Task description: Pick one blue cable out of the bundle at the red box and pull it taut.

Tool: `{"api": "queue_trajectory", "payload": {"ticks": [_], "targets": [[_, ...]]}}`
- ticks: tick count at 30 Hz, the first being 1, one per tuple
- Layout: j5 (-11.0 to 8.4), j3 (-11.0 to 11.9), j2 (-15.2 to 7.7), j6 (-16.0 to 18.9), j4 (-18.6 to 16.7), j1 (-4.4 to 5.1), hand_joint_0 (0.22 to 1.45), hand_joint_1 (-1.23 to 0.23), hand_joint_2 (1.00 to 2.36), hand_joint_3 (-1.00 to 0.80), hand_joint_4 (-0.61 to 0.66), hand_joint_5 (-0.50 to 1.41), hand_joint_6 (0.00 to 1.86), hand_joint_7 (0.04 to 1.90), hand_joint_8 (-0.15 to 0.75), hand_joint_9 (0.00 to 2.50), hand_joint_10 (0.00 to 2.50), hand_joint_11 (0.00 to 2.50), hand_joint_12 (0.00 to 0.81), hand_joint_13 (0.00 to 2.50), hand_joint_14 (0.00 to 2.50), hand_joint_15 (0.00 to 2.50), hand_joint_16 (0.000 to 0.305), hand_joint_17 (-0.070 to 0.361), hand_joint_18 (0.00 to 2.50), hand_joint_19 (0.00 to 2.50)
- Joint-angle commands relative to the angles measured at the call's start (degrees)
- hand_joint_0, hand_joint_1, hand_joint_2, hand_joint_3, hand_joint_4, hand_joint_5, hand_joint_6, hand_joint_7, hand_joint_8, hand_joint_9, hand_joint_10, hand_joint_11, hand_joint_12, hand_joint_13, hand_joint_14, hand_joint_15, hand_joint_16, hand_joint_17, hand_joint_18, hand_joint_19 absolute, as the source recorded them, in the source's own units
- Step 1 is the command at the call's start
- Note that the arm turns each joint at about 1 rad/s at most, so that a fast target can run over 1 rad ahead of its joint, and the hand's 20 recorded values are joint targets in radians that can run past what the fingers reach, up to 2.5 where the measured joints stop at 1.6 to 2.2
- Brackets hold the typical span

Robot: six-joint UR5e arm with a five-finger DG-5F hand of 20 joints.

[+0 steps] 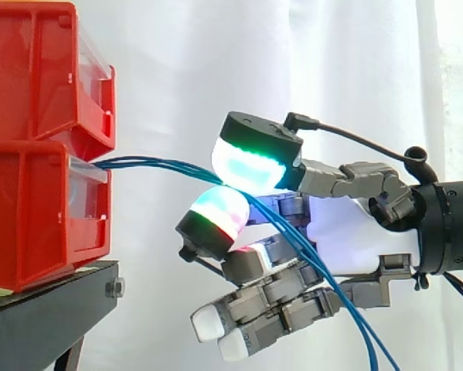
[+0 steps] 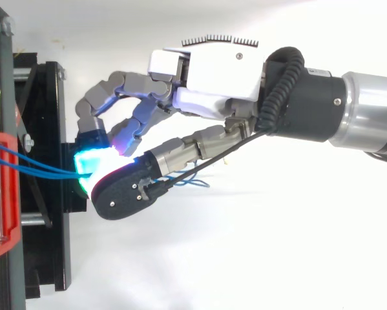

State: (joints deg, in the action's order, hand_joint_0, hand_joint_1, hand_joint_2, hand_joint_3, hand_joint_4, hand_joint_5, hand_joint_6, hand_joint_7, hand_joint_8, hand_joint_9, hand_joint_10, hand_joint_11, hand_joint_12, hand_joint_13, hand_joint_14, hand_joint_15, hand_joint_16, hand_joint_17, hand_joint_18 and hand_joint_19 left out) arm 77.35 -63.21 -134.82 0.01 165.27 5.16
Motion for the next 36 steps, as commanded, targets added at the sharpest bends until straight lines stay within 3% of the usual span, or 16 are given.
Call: {"api": "queue_trajectory", "payload": {"ticks": [1,5,14,36], "targets": [[-0.01,0.02,0.00,0.08,-0.04,0.03,0.80,-0.80,1.01,-0.38,-0.22,-0.20,0.98,1.38,0.152,0.96,0.01,1.12,0.346,0.67,0.01,0.46,0.046,0.105,0.56,0.32],[-0.01,0.02,0.00,-0.01,-0.04,0.03,0.85,-0.76,1.00,-0.50,-0.28,-0.21,0.99,1.40,0.142,0.91,0.01,1.02,0.336,0.63,0.01,0.43,0.045,0.102,0.52,0.32],[-0.01,0.02,0.00,0.08,-0.04,0.21,0.82,-0.80,1.00,-0.50,-0.17,-0.24,1.00,1.02,0.125,0.84,0.01,1.03,0.328,0.63,0.01,0.39,0.045,0.101,0.58,0.22],[-0.09,0.02,0.00,0.08,-0.04,0.21,0.55,-1.00,1.00,-0.50,-0.12,-0.26,0.98,0.98,0.130,0.79,0.01,1.01,0.344,0.63,0.01,0.40,0.047,0.105,0.59,0.25]]}}
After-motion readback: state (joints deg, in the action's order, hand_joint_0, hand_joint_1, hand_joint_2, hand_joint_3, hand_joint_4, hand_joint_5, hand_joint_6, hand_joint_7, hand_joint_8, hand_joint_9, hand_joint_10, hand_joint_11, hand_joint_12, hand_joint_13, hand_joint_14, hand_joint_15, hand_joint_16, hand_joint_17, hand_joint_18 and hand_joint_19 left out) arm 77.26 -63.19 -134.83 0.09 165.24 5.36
